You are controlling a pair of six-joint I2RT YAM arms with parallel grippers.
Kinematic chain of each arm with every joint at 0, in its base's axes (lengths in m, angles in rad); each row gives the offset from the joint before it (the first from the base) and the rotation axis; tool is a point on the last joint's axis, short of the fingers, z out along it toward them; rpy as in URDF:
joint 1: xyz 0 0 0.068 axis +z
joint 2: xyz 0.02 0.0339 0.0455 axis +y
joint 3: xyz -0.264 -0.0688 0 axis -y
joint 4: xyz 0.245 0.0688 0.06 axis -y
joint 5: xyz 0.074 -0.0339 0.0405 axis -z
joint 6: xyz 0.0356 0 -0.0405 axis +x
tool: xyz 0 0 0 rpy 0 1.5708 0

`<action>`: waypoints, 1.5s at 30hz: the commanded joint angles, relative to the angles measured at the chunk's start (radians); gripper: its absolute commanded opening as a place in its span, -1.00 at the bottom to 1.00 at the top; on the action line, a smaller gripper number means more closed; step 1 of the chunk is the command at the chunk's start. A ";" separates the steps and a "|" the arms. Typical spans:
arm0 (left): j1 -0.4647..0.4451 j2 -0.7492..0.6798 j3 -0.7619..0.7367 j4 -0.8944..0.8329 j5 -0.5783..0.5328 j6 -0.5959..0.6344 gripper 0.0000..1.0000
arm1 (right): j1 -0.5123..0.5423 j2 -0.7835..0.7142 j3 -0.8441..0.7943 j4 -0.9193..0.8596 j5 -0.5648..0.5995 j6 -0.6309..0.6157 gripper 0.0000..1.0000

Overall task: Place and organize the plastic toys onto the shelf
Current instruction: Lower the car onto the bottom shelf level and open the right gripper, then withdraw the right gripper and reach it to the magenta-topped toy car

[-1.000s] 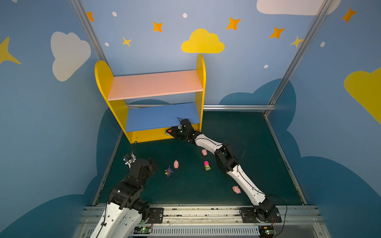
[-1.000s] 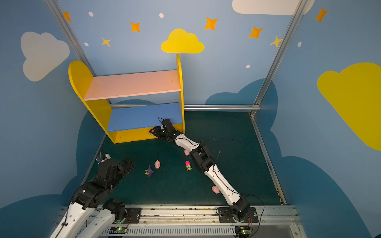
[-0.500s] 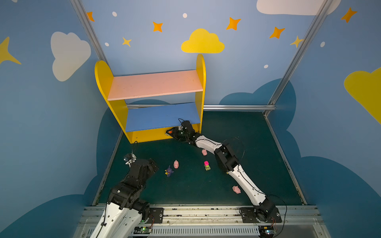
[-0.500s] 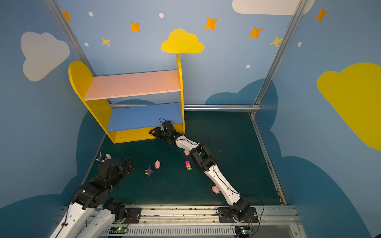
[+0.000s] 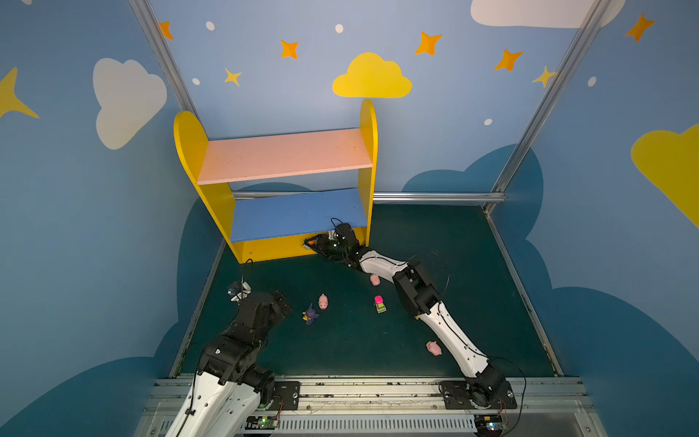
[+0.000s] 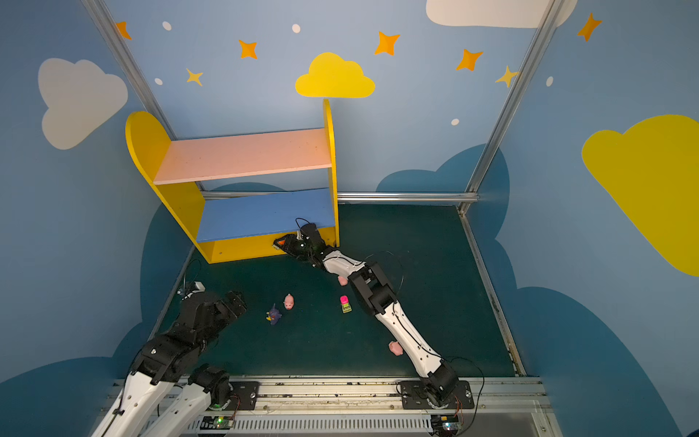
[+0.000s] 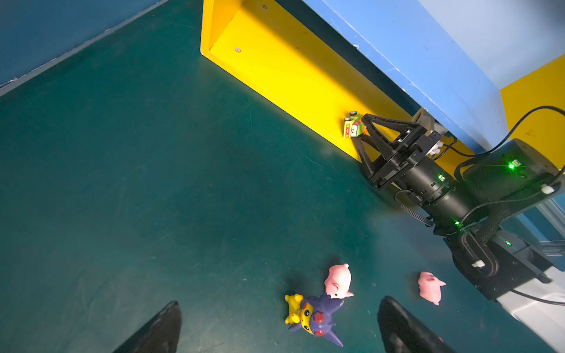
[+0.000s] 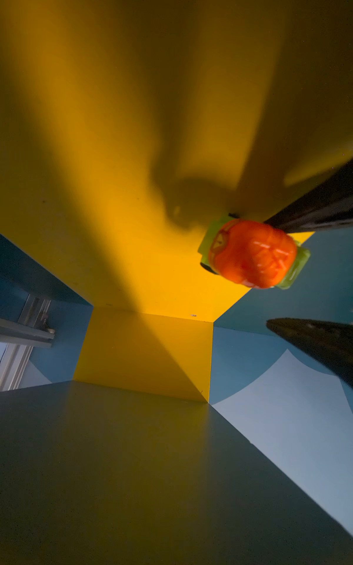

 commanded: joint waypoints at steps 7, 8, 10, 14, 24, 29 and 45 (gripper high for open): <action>0.001 -0.006 0.001 0.010 0.008 0.021 0.99 | -0.003 -0.073 -0.003 0.062 -0.027 0.004 -0.09; 0.001 -0.009 0.001 0.009 0.009 0.021 0.99 | -0.005 -0.075 -0.006 0.058 -0.025 0.004 -0.09; 0.001 -0.012 0.003 0.007 0.010 0.022 0.99 | -0.003 -0.085 -0.023 0.059 -0.020 0.004 -0.07; 0.001 -0.015 0.003 0.005 0.011 0.023 1.00 | -0.004 -0.123 -0.081 0.064 -0.018 -0.002 -0.01; -0.013 -0.029 -0.007 0.002 0.007 0.018 0.99 | 0.007 -0.267 -0.325 0.120 -0.011 -0.018 0.02; -0.027 -0.027 -0.009 0.009 0.009 0.017 0.99 | 0.026 -0.345 -0.453 0.143 -0.016 -0.039 0.02; -0.164 0.030 -0.029 0.095 0.023 0.028 1.00 | 0.092 -0.900 -0.930 -0.211 0.090 -0.344 0.02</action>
